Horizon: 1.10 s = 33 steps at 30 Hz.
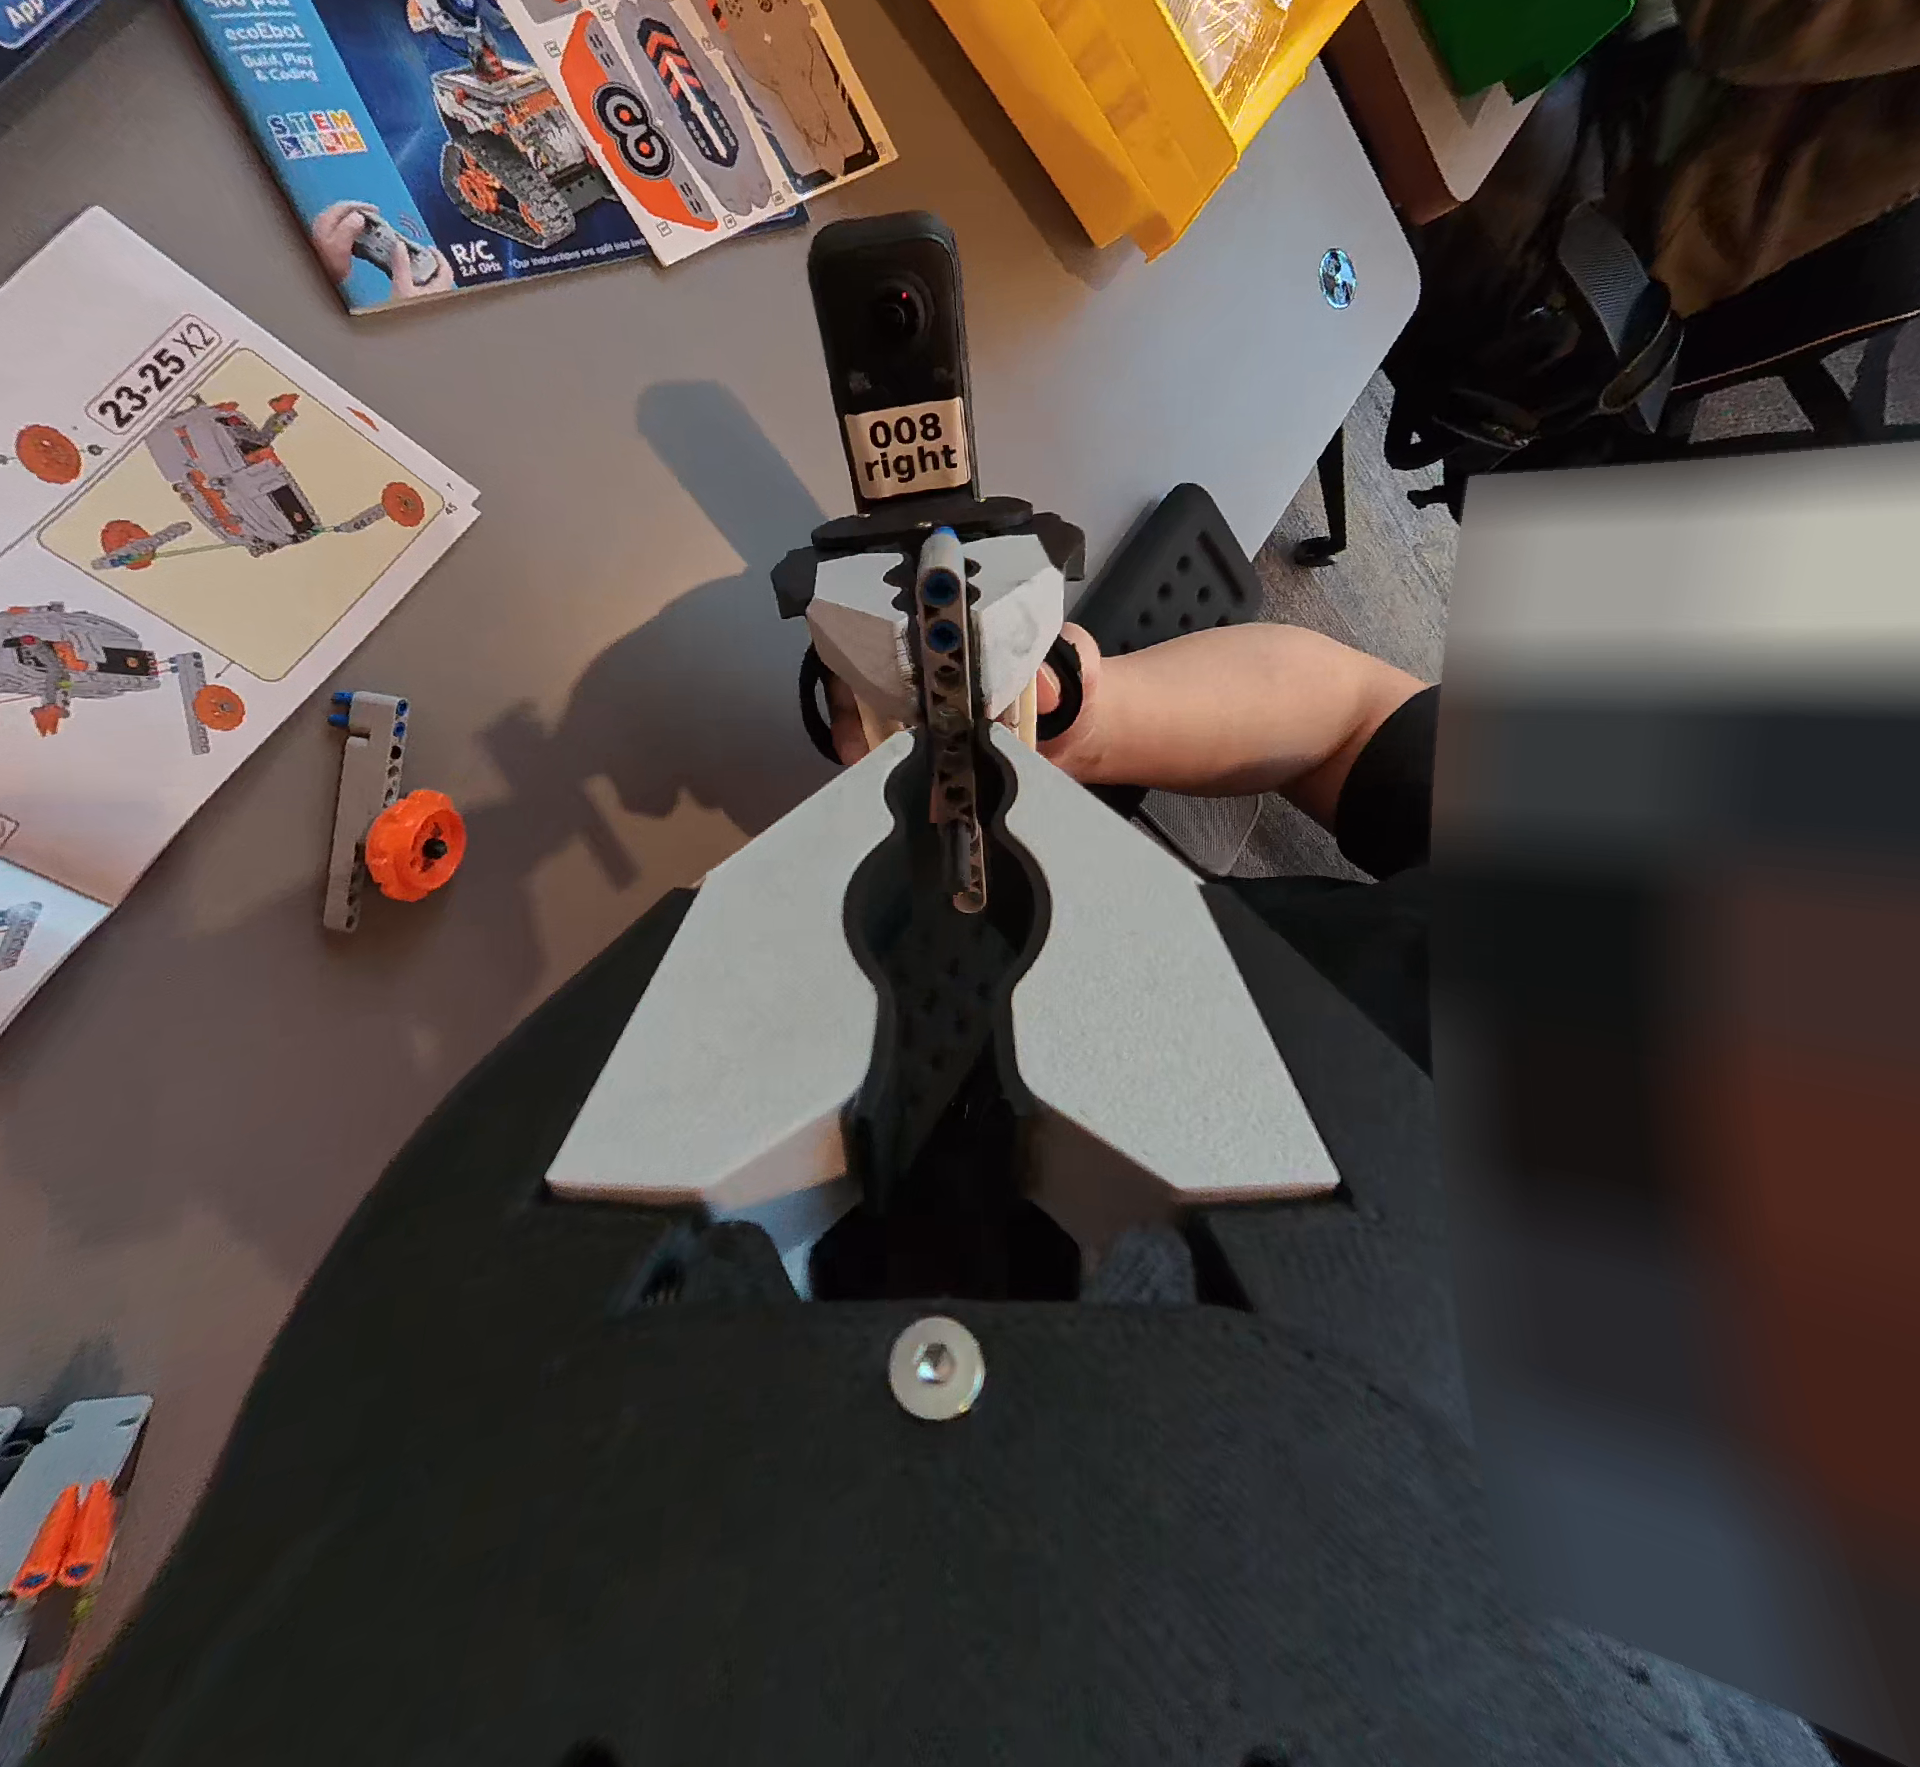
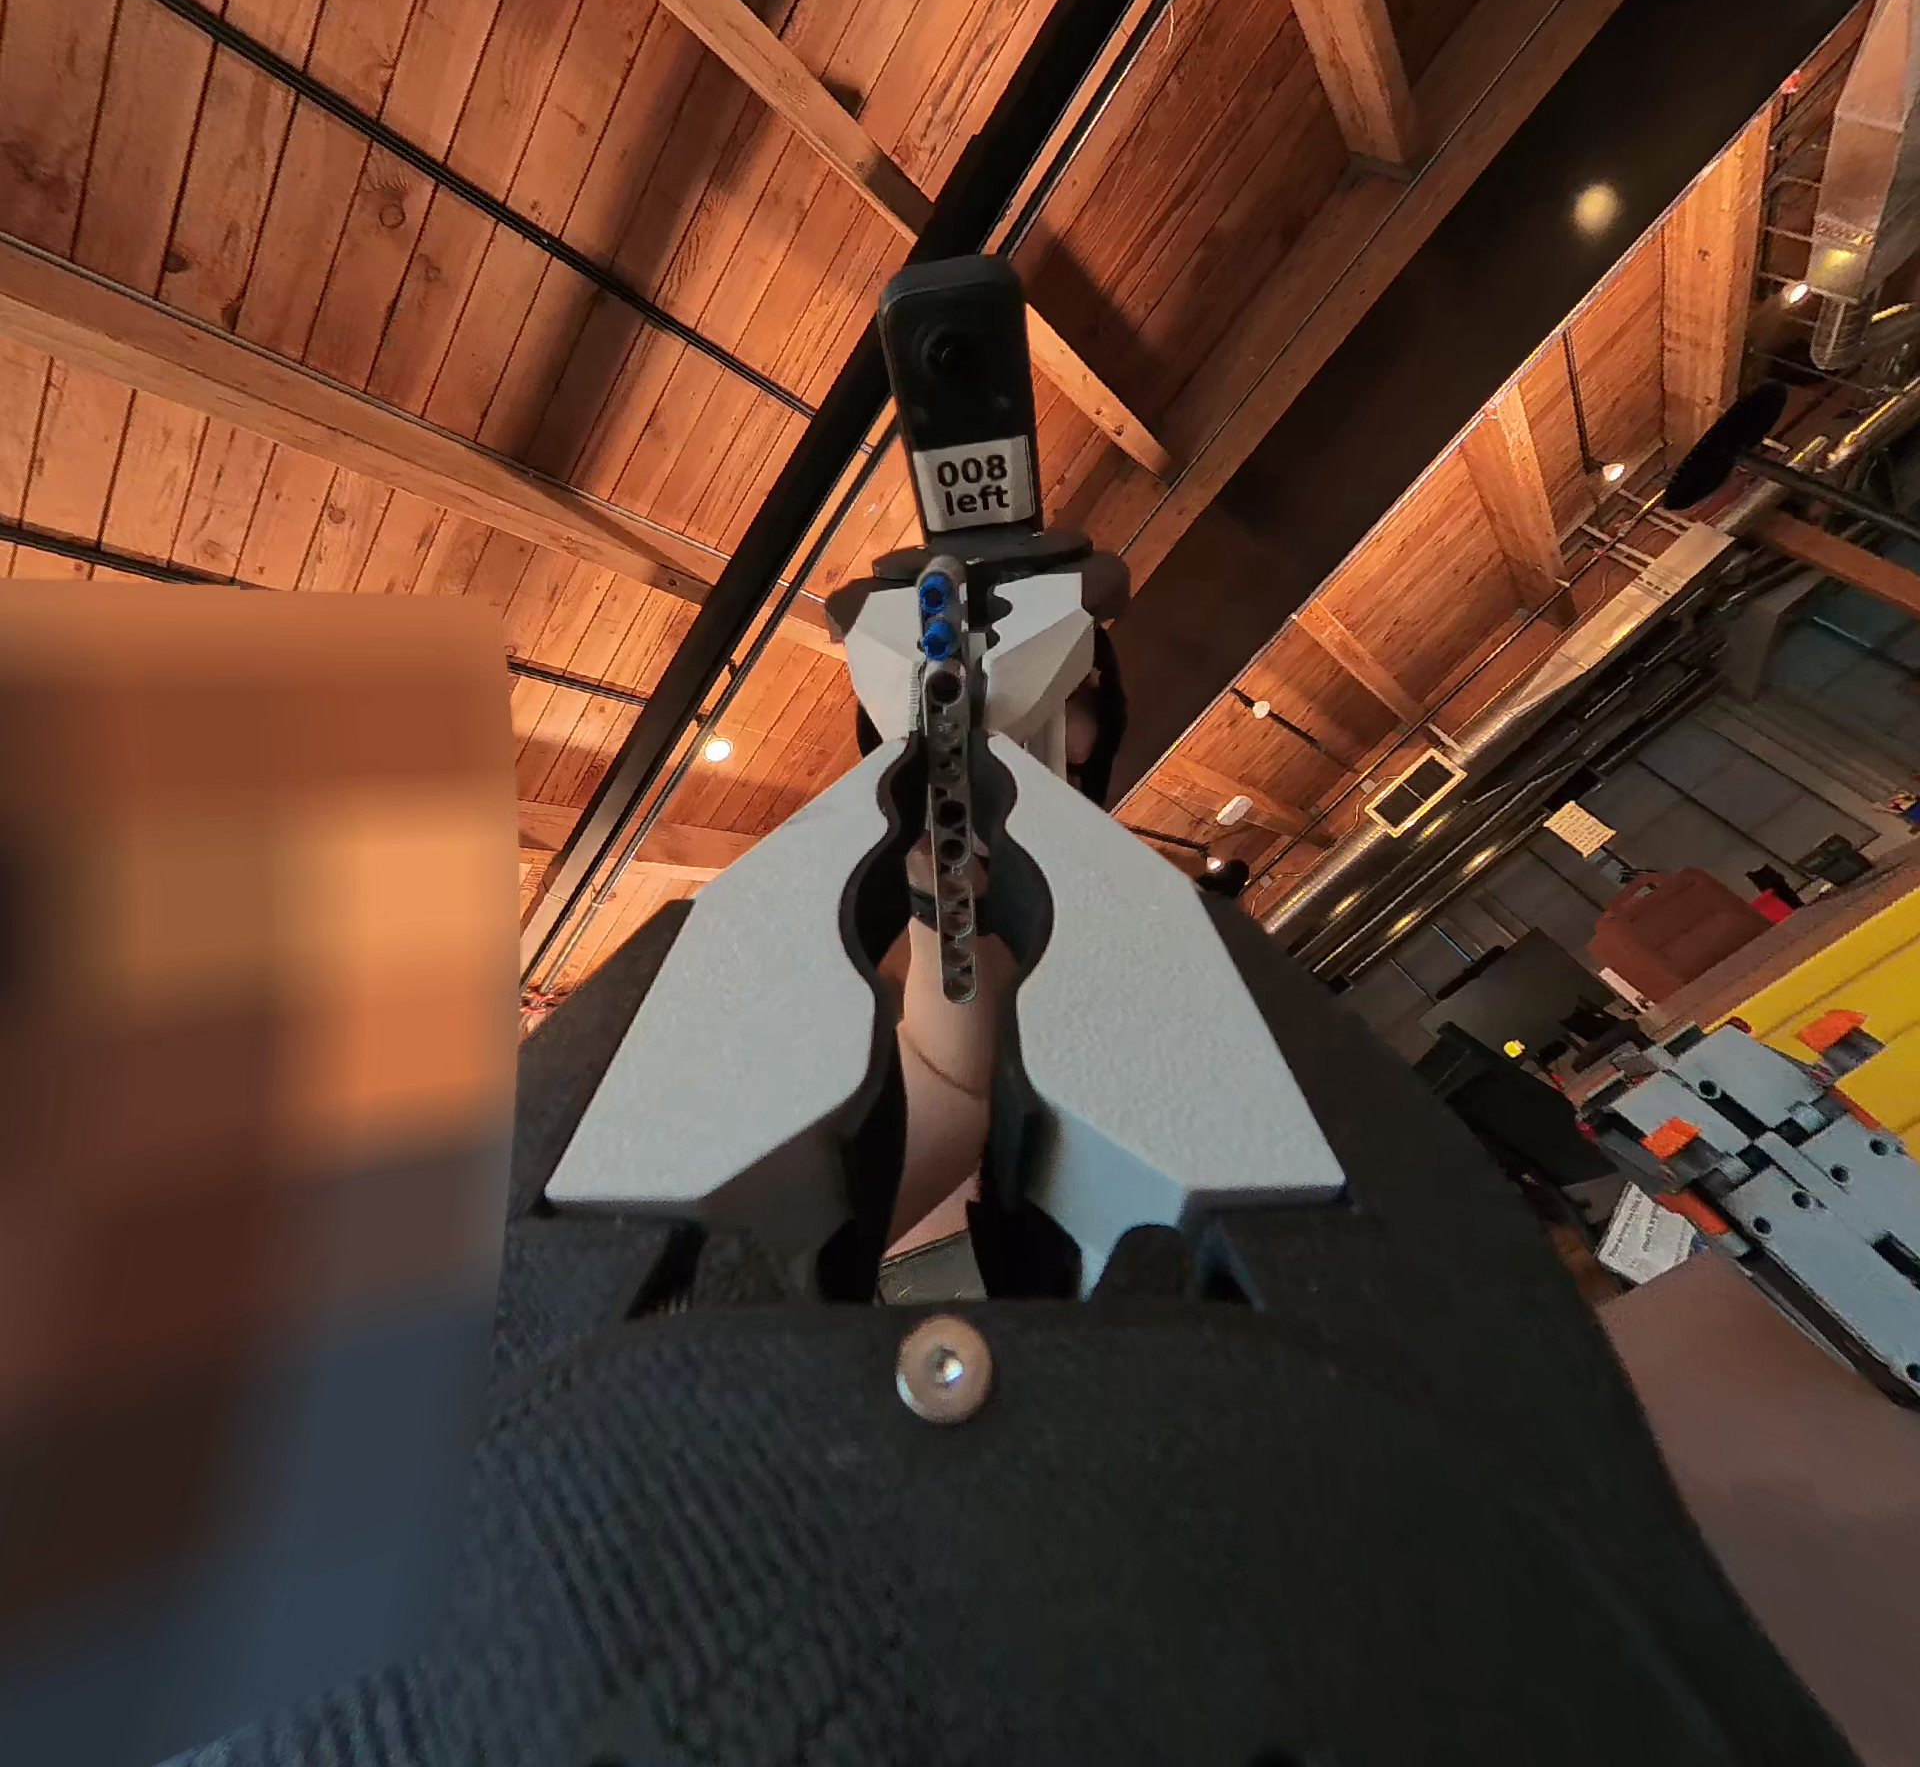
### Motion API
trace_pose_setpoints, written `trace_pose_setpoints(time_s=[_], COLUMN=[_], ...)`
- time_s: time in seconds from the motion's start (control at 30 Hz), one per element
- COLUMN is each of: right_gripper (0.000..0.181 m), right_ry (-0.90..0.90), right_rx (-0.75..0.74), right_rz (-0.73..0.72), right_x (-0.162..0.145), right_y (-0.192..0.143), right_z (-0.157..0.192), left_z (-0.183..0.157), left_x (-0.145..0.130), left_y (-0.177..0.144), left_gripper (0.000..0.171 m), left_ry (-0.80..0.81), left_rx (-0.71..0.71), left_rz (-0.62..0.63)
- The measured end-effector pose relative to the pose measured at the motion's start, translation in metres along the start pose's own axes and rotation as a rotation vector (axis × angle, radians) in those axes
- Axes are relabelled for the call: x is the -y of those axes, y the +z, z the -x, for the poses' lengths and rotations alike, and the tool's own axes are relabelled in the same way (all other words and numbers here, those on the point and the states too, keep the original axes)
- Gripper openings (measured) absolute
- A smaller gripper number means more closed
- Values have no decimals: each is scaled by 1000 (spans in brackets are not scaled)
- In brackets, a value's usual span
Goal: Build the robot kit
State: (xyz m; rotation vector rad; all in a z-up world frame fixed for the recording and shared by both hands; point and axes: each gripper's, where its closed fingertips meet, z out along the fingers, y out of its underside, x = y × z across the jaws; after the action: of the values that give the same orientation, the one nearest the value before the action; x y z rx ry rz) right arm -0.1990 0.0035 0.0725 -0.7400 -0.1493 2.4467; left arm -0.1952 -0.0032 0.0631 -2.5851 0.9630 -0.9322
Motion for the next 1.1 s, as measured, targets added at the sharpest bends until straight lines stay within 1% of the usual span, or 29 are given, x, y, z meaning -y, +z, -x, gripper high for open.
trace_pose_setpoints(time_s=[0.03, 0.2, 0.3, 0.4, 0.5, 0.63, 0.8, 0.97, 1.1], right_gripper=[5, 6, 6, 6, 7, 7, 7, 6, 6], right_ry=[1, -24, -98, -209, -314, -426, -441, -493, -418], right_rx=[-3, -37, -51, -84, -124, -160, -194, -216, -165], right_rz=[-4, -46, -11, 36, 67, 75, 86, 67, 56], right_x=[1, 8, 10, 10, 10, 10, 10, 10, 9], right_y=[0, -3, -1, 3, 7, 8, 9, 9, 10], right_z=[0, -2, 3, 10, 17, 24, 24, 27, 30], left_z=[0, 2, -1, -9, -16, -25, -25, -27, -31], left_x=[1, 6, 8, 11, 12, 14, 14, 15, 15], left_y=[1, 6, 5, 2, -2, -3, -5, -6, -7], left_gripper=[6, 6, 6, 6, 6, 6, 6, 5, 5], left_ry=[2, 44, 107, 163, 178, 157, 167, 205, 169], left_rx=[-3, 16, 12, -23, -84, -220, -303, -339, -429], left_rz=[-10, -99, -144, -206, -269, -336, -413, -489, -528])
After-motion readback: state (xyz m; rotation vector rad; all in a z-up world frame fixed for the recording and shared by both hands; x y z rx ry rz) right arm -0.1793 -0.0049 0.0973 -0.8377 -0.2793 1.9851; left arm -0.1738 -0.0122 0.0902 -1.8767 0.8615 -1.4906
